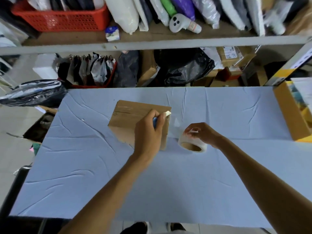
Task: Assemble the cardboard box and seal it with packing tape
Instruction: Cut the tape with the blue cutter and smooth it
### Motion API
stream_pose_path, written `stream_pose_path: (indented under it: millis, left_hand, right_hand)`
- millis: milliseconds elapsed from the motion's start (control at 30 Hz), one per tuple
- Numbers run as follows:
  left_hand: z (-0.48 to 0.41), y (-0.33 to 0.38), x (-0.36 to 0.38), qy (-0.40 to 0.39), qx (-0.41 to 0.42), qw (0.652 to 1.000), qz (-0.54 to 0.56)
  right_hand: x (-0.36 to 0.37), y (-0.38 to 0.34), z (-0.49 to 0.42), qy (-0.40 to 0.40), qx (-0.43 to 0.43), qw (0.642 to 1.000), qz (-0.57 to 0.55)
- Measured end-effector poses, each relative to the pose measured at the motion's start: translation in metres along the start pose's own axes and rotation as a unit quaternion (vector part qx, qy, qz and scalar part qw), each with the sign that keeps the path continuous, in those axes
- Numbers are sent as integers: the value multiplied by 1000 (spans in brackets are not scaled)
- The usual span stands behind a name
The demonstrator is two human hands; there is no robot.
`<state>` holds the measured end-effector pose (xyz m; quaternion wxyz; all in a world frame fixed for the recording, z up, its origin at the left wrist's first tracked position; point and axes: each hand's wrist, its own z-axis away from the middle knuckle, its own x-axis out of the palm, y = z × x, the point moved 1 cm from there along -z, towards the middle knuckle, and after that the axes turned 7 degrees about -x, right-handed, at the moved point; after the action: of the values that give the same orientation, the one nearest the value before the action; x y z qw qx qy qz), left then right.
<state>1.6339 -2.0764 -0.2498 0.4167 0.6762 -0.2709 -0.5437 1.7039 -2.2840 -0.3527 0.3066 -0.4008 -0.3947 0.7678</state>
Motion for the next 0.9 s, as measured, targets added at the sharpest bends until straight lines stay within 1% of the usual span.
stream_pose_path:
  millis: [100, 200, 267, 367, 500, 567, 700, 900]
  left_hand:
    - [-7, 0, 25, 16, 22, 994, -105]
    - [-13, -17, 35, 11, 49, 986, -156]
    - [-14, -26, 40, -13, 53, 986, -158]
    - [-15, -31, 46, -34, 17, 992, -123]
    - [-13, -30, 52, -3, 1, 992, -125]
    - [-12, -26, 55, 14, 15, 990, -142]
    - [-11, -19, 62, 17, 51, 982, -179]
    - [-11, -22, 57, -12, 77, 984, -158]
  right_hand:
    - [1, 0, 1, 8, -5, 1000, 4]
    - [2, 2, 2, 22, -25, 999, -1]
    - [1, 4, 4, 31, -27, 999, -10]
    - [-4, 7, 4, 43, -19, 998, -31]
    - [-9, 10, 6, 43, -3, 997, -67]
    - [-7, 10, 6, 42, -5, 997, -70]
    - [-4, 8, 3, 47, -13, 996, -69]
    - [-4, 7, 2, 46, 3, 996, -73]
